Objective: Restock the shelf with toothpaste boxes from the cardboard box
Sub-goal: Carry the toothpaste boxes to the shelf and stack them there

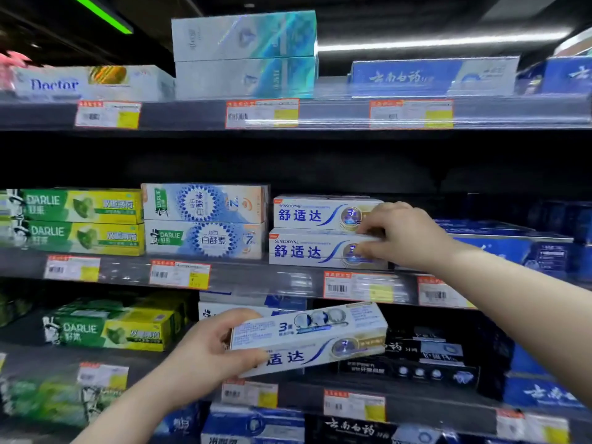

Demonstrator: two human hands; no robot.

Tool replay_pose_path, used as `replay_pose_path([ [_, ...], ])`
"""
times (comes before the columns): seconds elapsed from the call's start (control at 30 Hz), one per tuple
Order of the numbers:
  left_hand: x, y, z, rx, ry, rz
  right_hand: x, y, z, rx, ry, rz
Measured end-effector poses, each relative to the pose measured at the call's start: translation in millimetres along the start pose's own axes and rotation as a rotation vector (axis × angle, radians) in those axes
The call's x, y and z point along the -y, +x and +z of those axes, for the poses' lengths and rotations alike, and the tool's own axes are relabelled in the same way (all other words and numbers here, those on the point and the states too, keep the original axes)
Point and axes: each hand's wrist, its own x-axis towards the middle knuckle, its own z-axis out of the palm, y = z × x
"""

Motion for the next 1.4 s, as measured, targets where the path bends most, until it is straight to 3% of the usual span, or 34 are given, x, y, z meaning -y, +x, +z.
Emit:
replay_pose_path([
  [0.33,-81,58,-25,-0.127,0.239,0.219,-40,0,-39,-0.164,0.15,0.06],
  [0.53,-118,107,-27,0.03,0.28,0.254,-60,-12,-45,-0.158,0.102,0.091],
  [0.67,-120,121,-30,0.152,0.313,0.143,-63,-16,-42,-0.123,0.1,0.084],
  [0.77,-118,127,-28,0.1,0.407,0.152,-57,-15,-37,-0.104,0.102,0.061],
  [0.93,-113,131,-22,-0.176,0.71,0.364,-49,-10,-27,-0.063,0.144,0.016],
  [1.13,-106,124,-21,-0.228,0.983,0.513,-38,-11,-21,-0.053,0.122,-0.026],
  [1.4,-99,119,-24,-0.211,1.122,0.494,-37,-11,-10,-0.112,0.162,-0.042],
])
